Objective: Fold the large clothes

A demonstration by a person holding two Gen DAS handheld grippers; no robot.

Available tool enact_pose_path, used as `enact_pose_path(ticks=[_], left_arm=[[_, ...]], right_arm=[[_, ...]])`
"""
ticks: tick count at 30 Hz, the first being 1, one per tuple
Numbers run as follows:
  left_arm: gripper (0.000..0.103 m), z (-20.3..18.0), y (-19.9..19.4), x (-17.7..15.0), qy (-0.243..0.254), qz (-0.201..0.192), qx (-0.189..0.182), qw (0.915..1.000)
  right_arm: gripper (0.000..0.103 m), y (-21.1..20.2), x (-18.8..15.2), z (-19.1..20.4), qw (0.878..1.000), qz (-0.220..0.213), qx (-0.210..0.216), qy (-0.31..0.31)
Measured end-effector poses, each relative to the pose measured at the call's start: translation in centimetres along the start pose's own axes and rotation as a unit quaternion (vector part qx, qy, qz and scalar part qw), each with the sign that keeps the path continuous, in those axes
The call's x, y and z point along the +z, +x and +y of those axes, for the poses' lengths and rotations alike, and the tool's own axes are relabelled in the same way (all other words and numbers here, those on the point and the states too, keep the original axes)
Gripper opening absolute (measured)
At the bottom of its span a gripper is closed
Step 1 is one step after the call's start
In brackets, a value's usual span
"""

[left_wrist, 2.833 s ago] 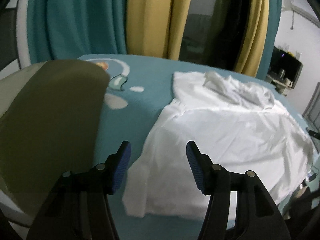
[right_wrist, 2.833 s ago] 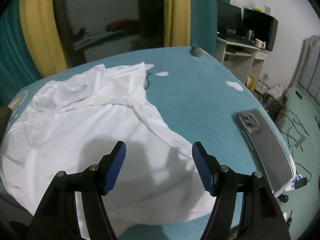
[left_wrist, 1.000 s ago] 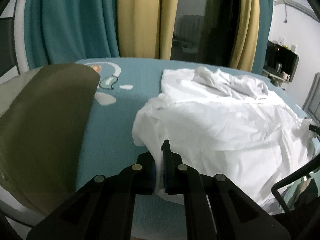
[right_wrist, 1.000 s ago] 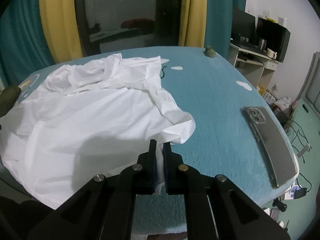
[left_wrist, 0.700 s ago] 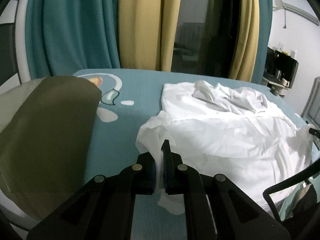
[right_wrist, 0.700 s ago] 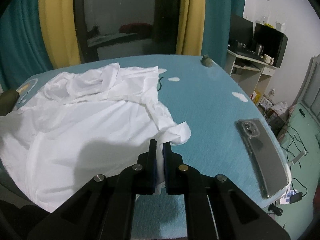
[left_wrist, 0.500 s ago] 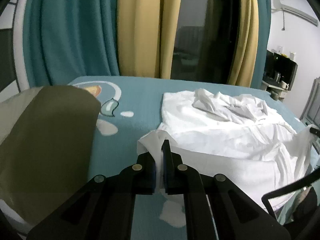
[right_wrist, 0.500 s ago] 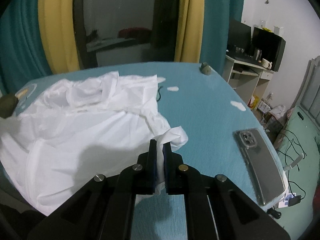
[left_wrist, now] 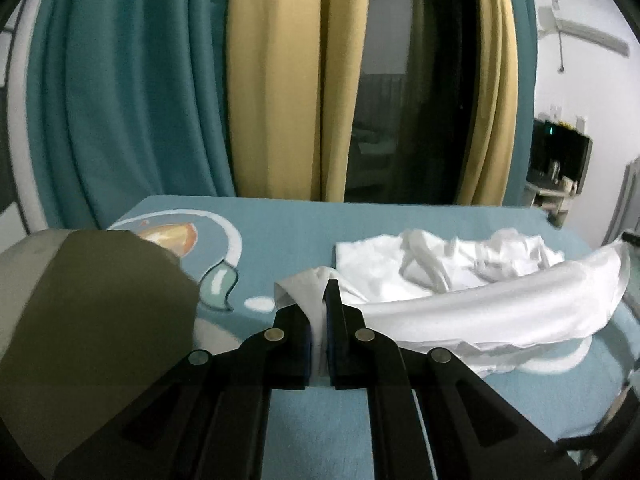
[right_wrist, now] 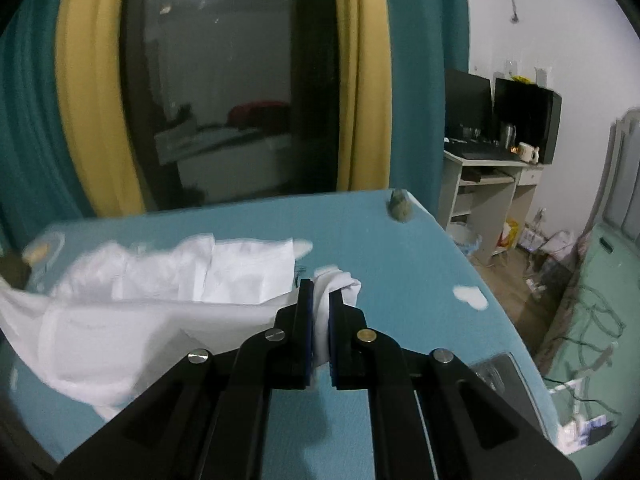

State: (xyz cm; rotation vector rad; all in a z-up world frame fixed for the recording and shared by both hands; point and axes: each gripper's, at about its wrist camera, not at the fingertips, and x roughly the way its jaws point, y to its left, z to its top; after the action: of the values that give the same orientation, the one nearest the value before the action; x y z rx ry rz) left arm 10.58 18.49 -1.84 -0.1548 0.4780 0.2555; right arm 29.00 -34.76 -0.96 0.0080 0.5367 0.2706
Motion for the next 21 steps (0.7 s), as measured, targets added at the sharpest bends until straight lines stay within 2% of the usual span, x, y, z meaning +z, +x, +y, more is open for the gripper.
enact_pose_path(ticks=[6,9,11,17,21], left_arm=[[0.007,1.0,4.3,3.3,-0.025,0.0,-0.026,0.9994],[0.007,2.1,6.3,4.7,-0.076,0.005,-0.065,0.995],[0.007,2.6,8.2,5.6,-0.09,0.009,-0.066,0.9938],[0.007,3.4,15.0,7.1,-0.116,0.045,-0.061,0.9904],[0.007,4.0,18.5,6.8,-0.168,0.071,-0.066,0.981]], right_arm=[[0.006,4.1,3.0,0.0,1.0,-0.013,0.019,0.01],[0.006,6.6,4.4,-0.2,1.0,-0.009,0.02,0.014],[0.006,8.4,5.2,-0.4,1.0,-0.003,0.019,0.017],[0.006,14.6,6.3,-1.9,0.998,0.044,0.019,0.046],[0.006,19.0,5.3,-2.4,0.995,0.085,-0.02,0.048]])
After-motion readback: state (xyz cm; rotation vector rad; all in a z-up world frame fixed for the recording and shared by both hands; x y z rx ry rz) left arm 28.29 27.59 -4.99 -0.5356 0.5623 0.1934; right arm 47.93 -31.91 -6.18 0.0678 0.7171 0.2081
